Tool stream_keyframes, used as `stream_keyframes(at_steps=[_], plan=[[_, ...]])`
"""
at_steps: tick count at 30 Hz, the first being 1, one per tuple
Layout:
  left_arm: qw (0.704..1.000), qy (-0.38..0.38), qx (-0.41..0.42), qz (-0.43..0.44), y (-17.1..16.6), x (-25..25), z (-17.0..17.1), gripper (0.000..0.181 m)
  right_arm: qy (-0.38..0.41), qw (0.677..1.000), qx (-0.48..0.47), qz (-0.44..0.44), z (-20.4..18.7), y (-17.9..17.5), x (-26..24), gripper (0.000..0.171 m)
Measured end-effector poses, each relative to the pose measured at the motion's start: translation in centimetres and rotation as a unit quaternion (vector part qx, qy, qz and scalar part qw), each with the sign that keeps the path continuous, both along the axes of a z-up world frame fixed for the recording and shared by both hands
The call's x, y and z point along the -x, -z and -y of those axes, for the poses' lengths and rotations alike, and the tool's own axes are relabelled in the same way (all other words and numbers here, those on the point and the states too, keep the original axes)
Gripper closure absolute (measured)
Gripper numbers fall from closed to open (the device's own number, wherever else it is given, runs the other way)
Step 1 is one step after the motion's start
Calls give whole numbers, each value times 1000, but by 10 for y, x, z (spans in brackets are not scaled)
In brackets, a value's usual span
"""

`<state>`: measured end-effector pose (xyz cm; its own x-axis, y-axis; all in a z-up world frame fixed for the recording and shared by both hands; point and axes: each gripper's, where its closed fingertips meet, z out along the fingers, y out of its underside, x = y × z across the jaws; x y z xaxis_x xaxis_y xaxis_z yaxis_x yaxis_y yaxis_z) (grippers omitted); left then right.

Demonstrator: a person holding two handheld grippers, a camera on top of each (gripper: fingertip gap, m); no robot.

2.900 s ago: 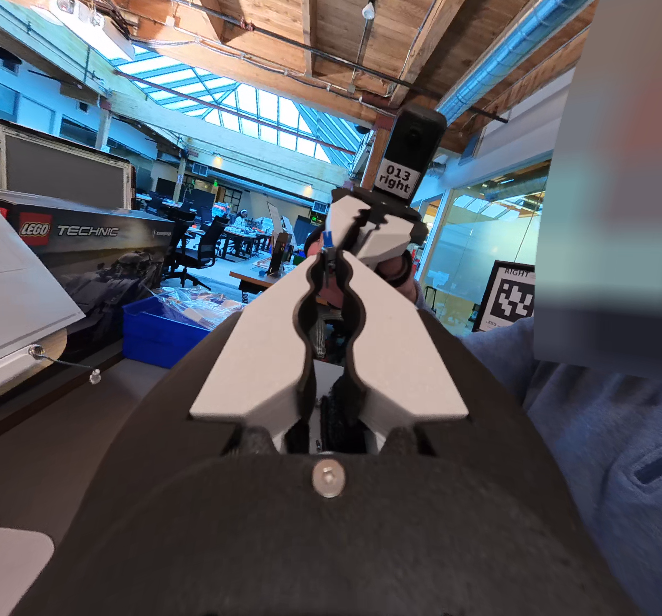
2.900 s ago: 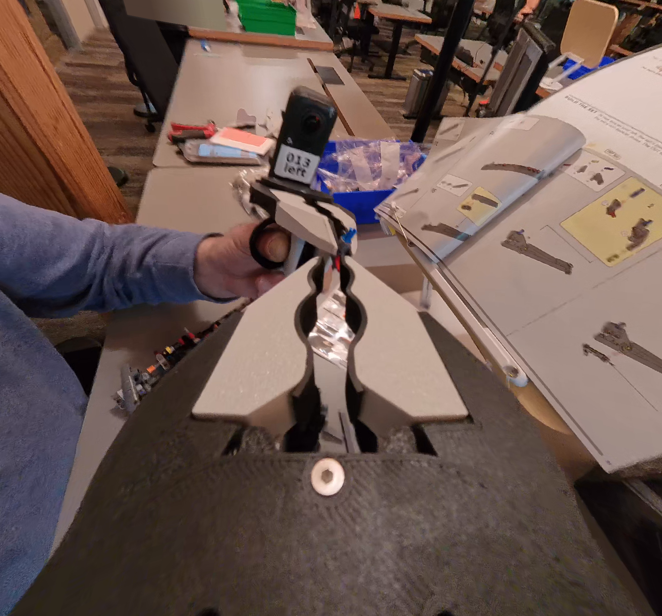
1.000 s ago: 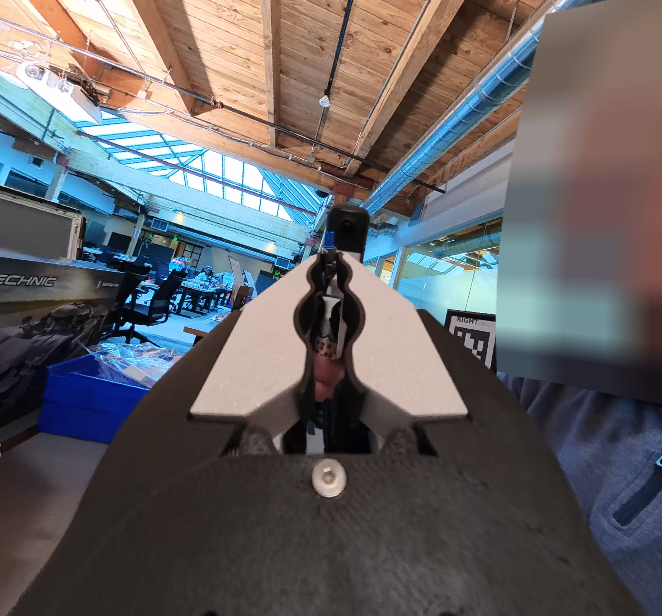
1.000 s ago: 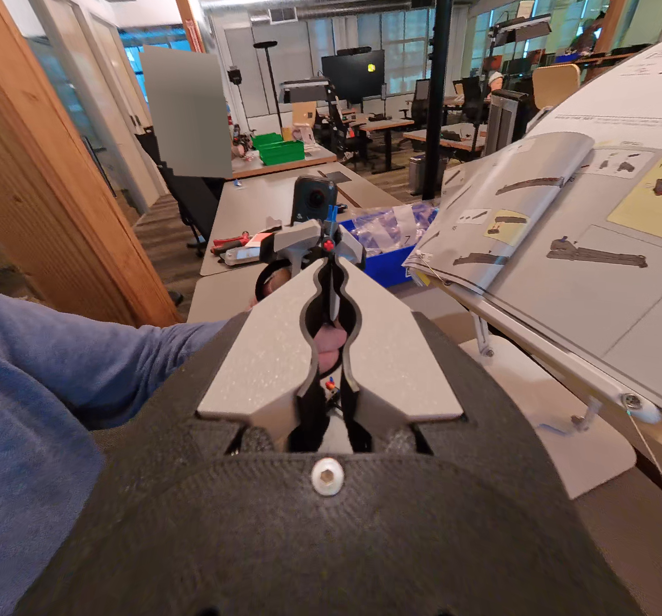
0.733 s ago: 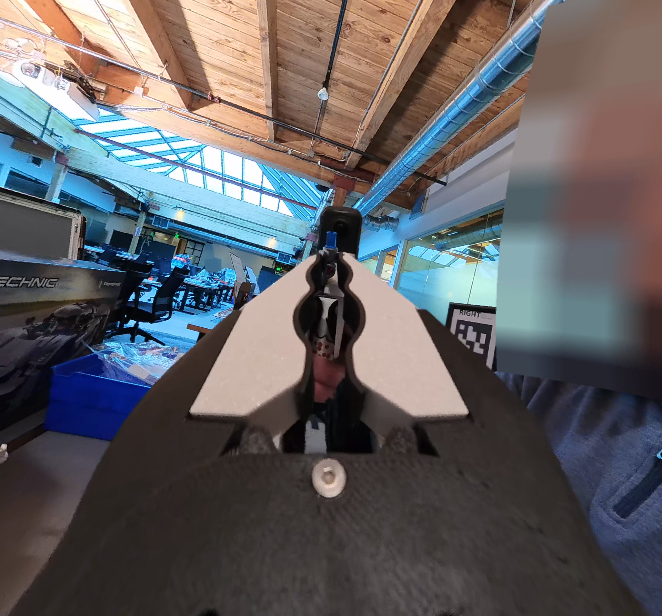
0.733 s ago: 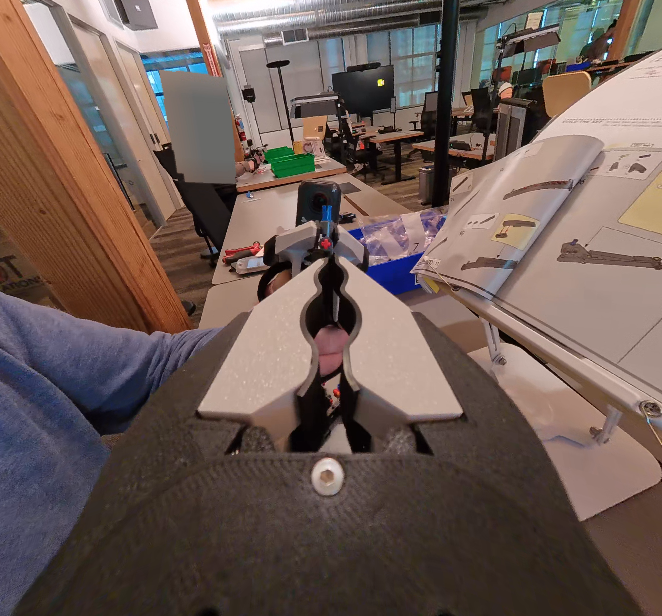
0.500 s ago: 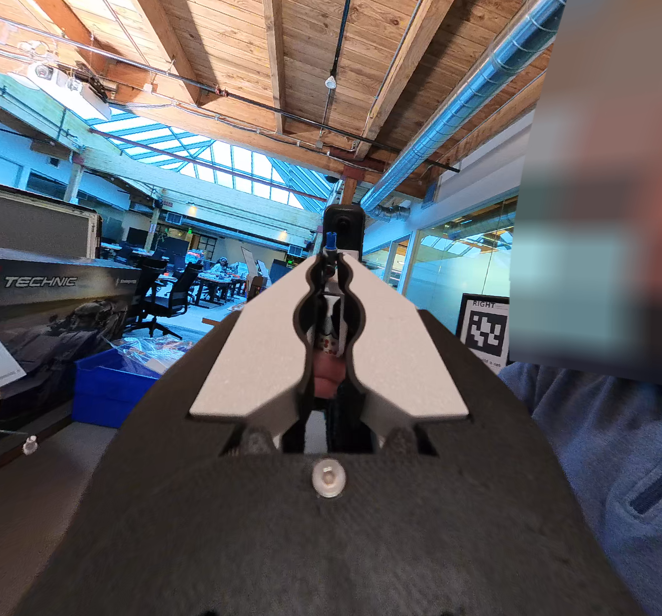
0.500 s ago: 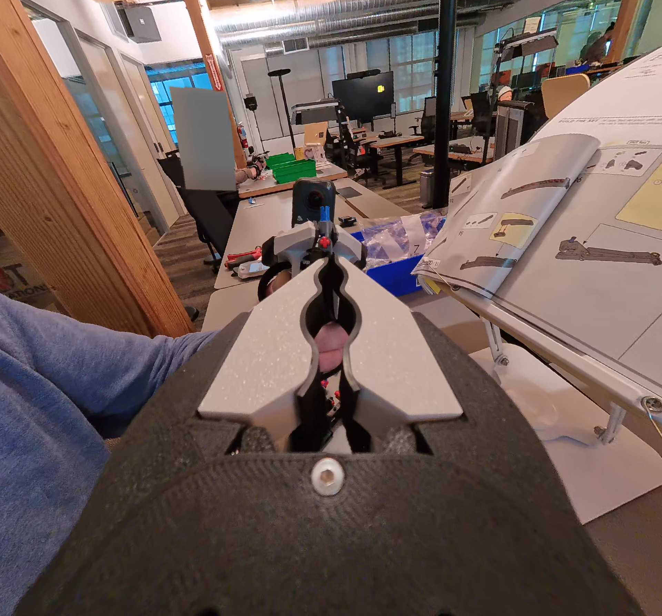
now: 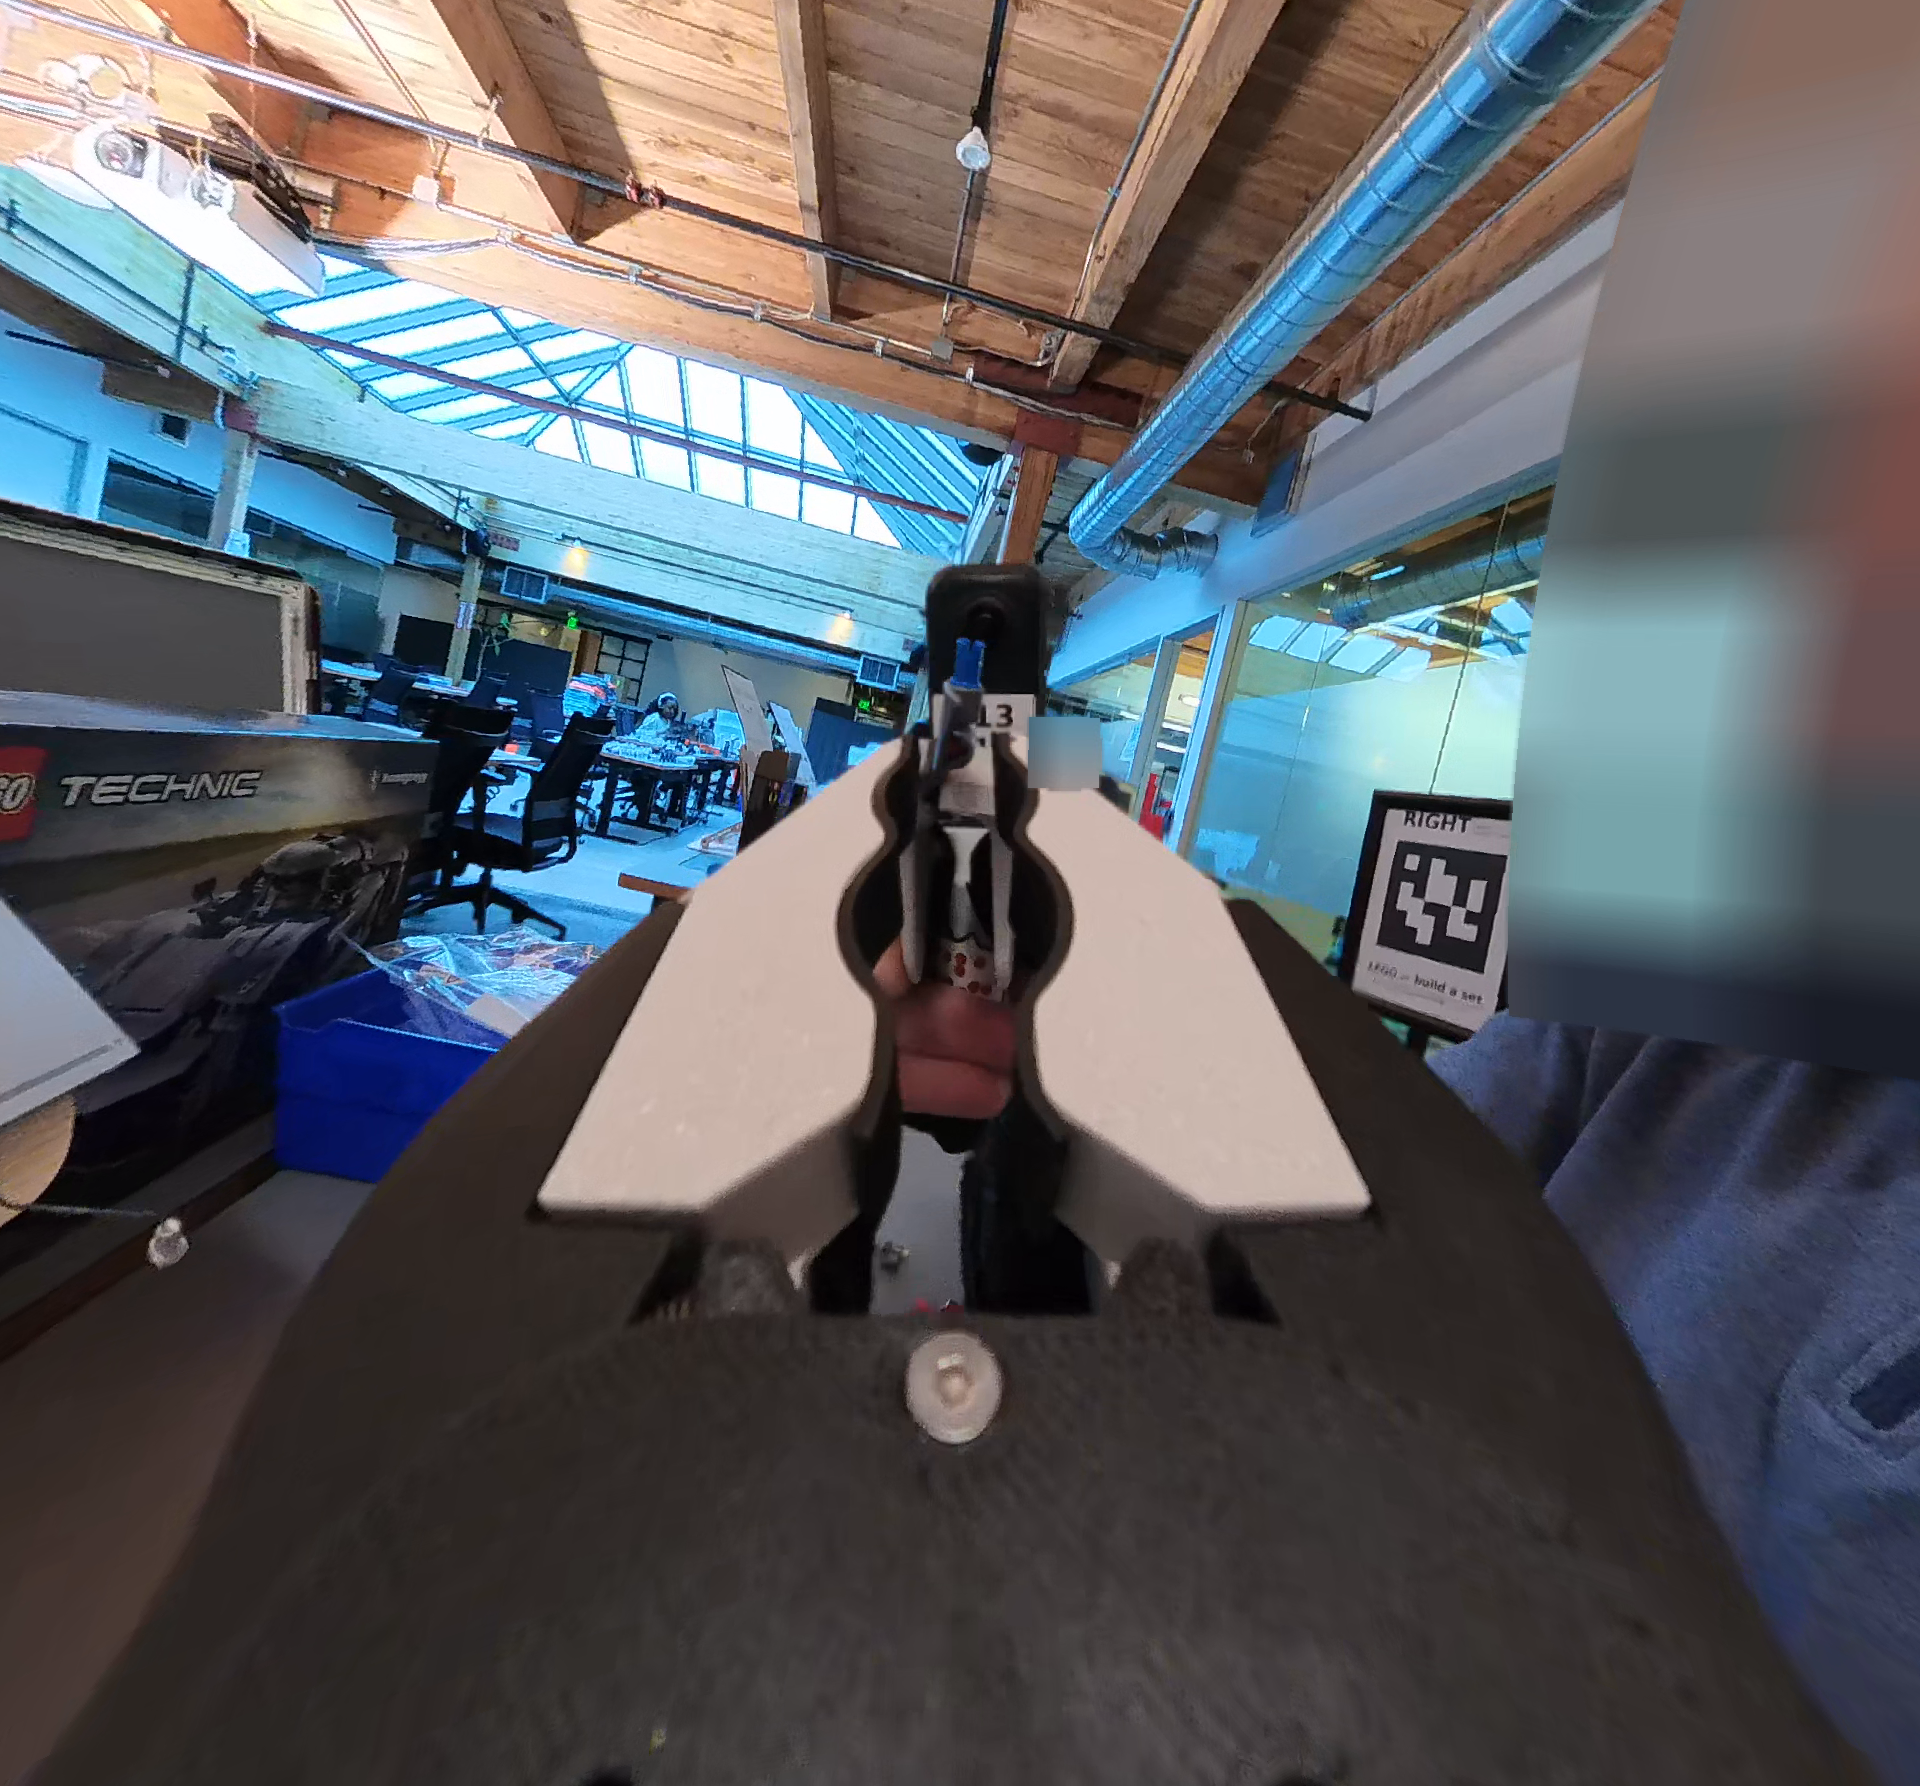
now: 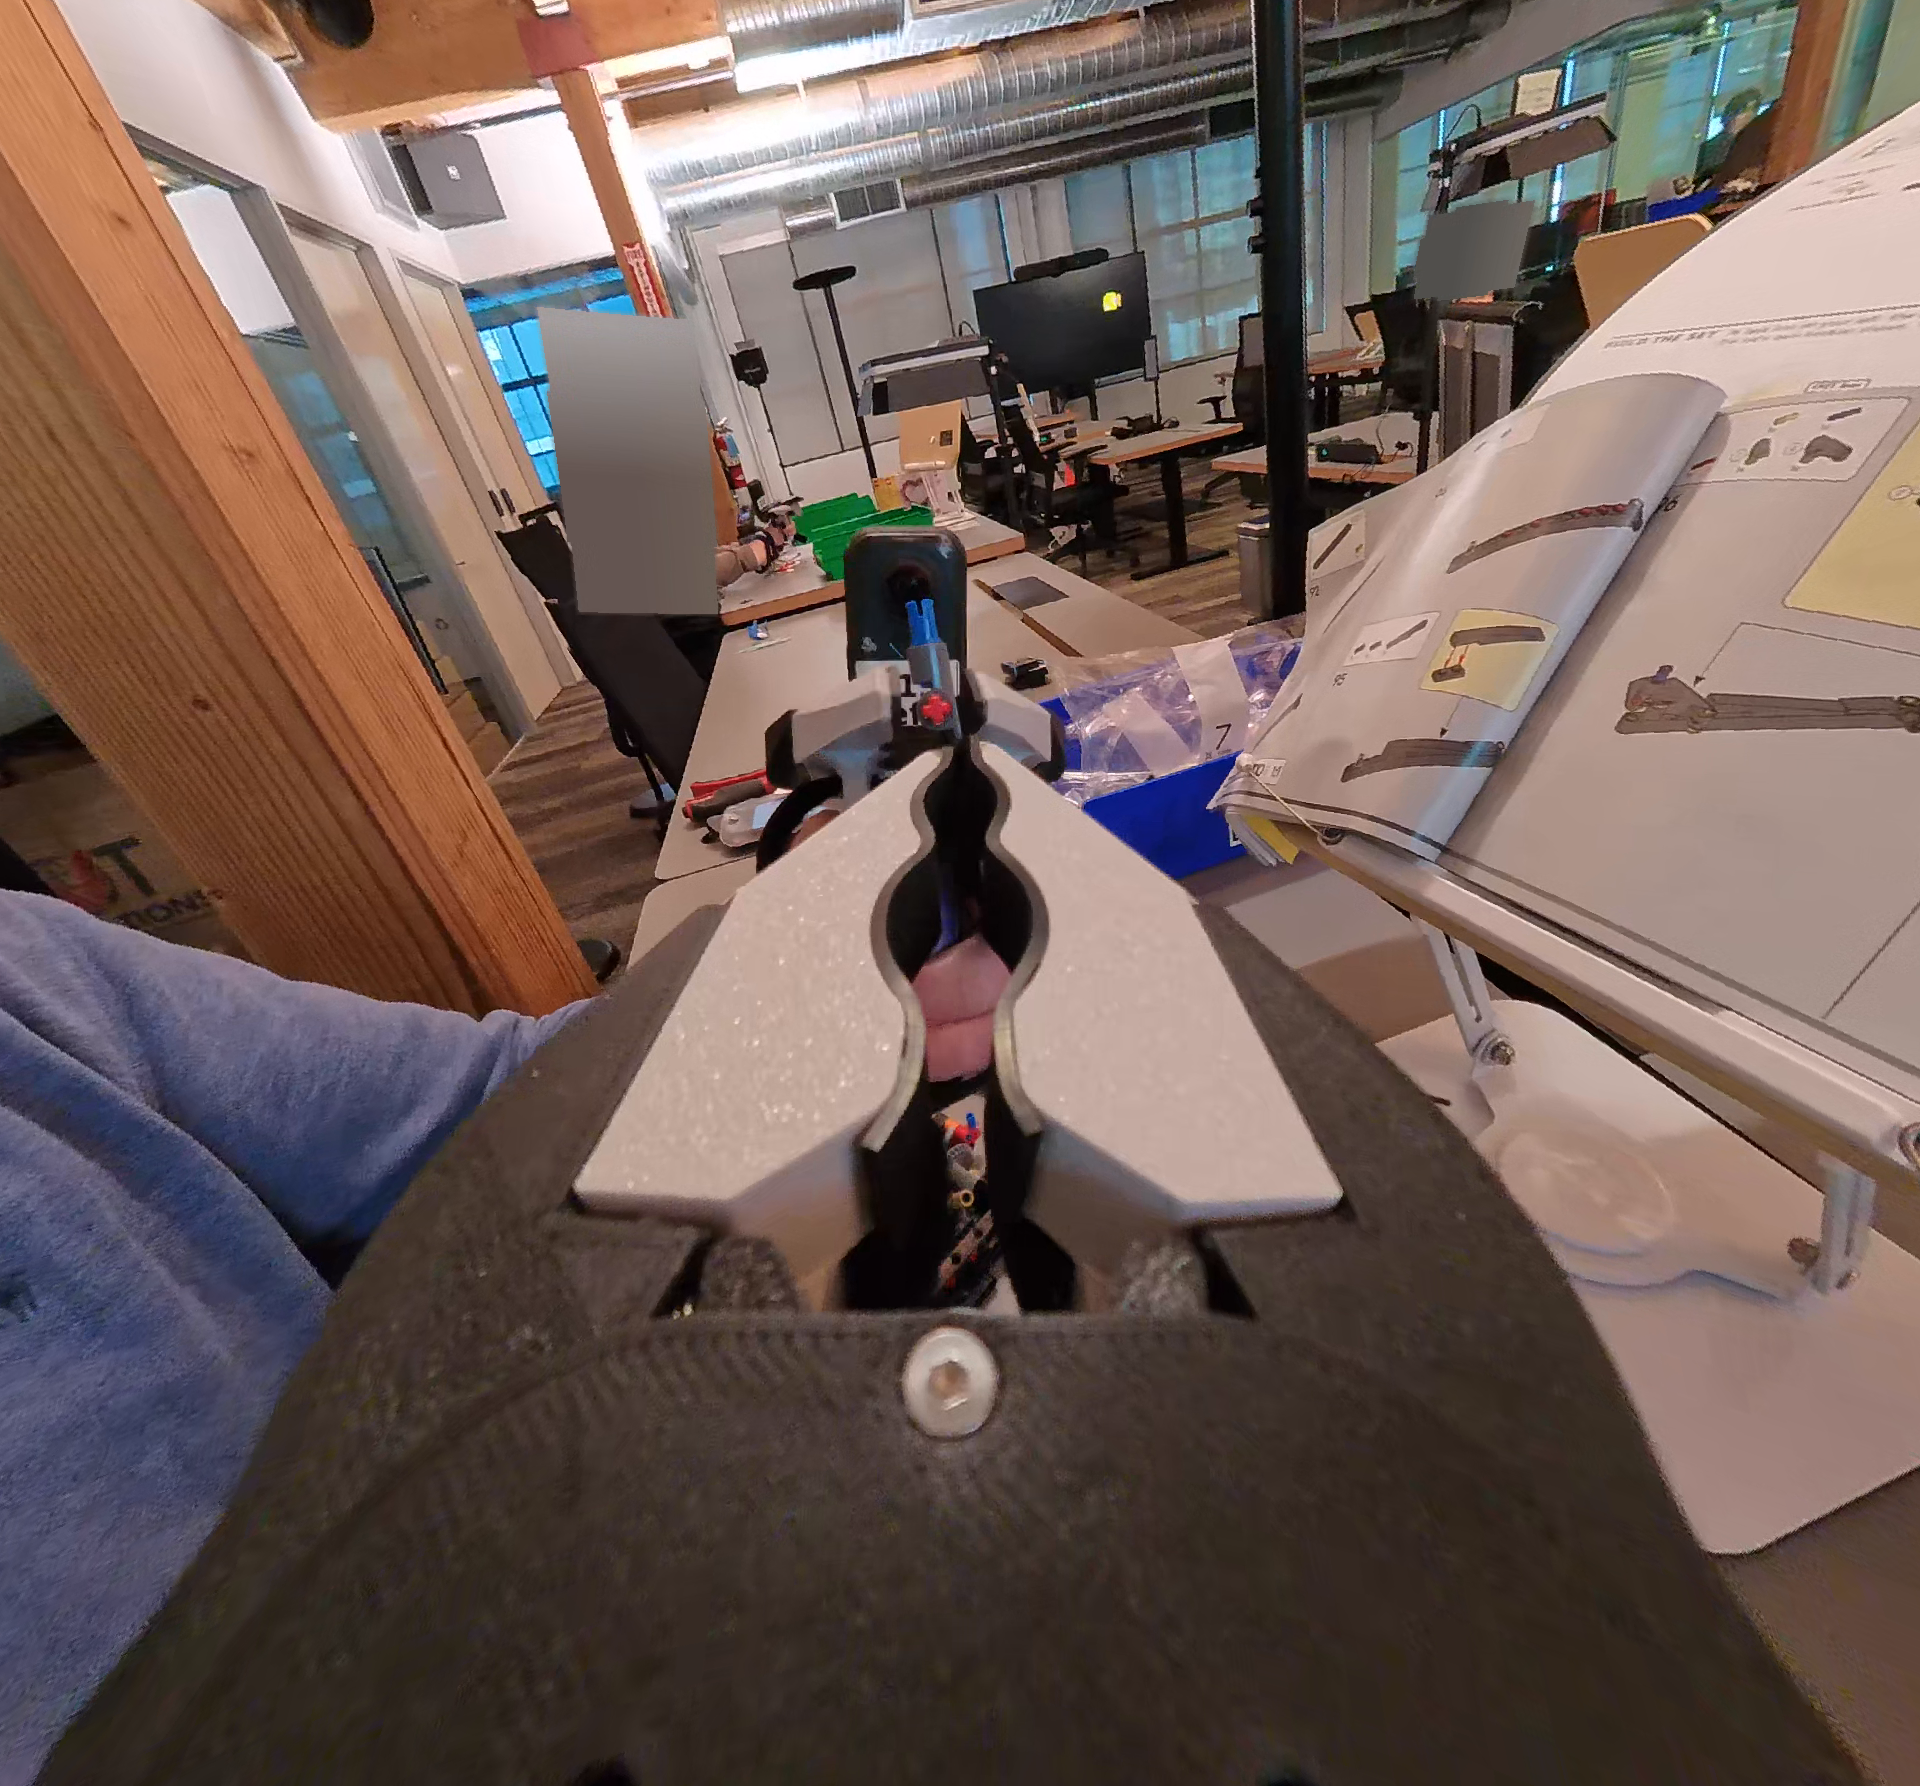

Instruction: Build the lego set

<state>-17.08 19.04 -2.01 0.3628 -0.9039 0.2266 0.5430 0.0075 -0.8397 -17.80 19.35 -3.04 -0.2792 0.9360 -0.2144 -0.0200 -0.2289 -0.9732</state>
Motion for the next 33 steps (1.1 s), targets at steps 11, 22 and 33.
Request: stream_keyframes(at_steps=[11, 22, 33], plan=[[1000, -4, -9, -14, 3, -3, 1, 177, -22, 1000, 15, 14, 5, 7, 2, 171], [1000, -20, -18, -14, -3, 4, 6, 177, 10, 999, -12, 46, -2, 16, -4, 161], [998, -24, 25, -47, 9, 3, -4, 176, 73, 986, -98, 113, -9, 36, -78, 152]])
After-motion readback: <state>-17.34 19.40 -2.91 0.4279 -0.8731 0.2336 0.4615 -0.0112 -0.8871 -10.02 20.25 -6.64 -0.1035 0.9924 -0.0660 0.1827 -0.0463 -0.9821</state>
